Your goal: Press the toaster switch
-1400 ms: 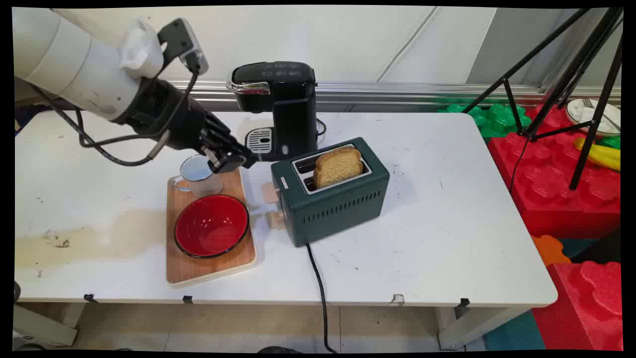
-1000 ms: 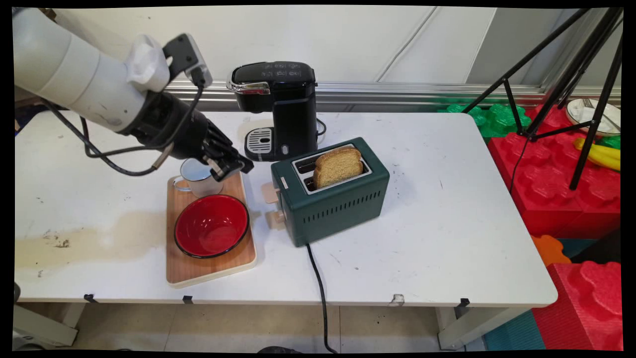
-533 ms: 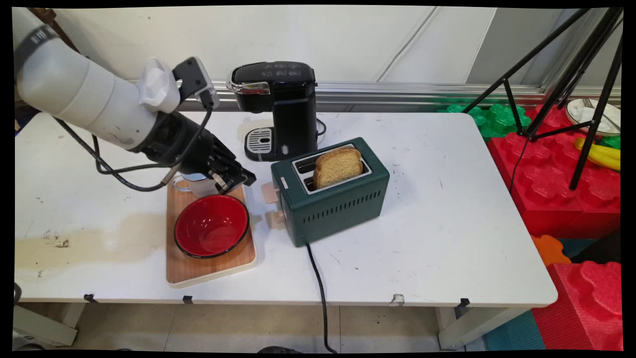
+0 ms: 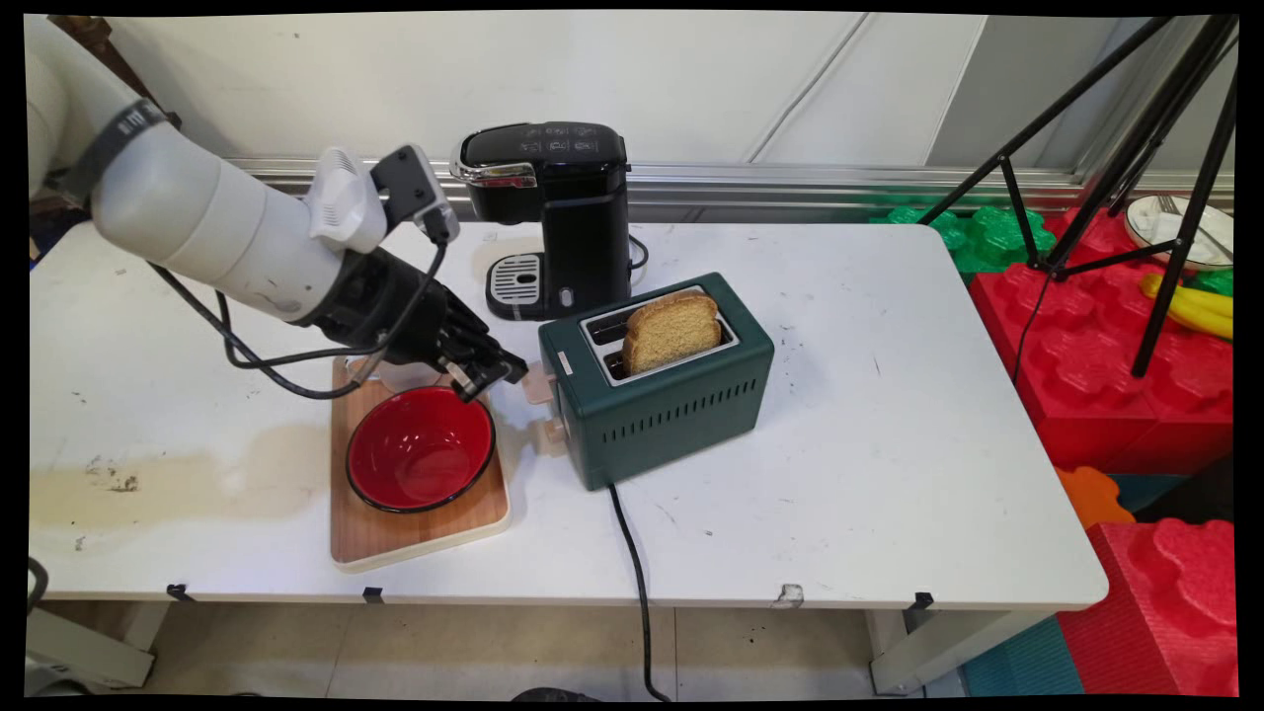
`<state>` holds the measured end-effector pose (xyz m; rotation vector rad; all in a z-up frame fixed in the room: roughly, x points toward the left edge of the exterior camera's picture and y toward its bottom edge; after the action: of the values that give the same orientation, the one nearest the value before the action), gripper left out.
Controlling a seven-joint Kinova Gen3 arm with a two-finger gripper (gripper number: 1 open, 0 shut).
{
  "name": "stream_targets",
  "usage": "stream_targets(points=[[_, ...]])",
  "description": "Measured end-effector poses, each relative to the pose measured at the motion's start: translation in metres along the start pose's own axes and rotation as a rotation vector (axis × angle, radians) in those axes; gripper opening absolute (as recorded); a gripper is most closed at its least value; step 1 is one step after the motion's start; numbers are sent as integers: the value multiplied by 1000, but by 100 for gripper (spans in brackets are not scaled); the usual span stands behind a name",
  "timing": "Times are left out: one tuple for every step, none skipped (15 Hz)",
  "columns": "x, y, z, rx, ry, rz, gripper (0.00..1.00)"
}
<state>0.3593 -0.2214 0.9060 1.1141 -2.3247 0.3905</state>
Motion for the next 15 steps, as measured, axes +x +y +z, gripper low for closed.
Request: stream_targets(points=[[0,0,5,-4,5,0,0],[0,0,8,-6,10,0,0],[-1,0,12,-9,13,0,0],[-1,-1,15,-12,15,-1,0],[-2,-1,18,-13,15,-2,0],[-3,-1,20,-14,15,-2,0],[-4,-1,22,-16,13,-4,0],[-6,-1,24,-17,11,-5,0],[-7,-1,26,-19,9,-6,0],[-9,-2,28,-20,8,-7,0],[-10,-3,30,-21,8,-7,0],[-12,-4,32,-22,9,-9,0],[-13,-5,34,-23,11,-11,0],[-14,-6,35,-24,12,-11,0],[-15,-7,37,-25,14,-13,0]])
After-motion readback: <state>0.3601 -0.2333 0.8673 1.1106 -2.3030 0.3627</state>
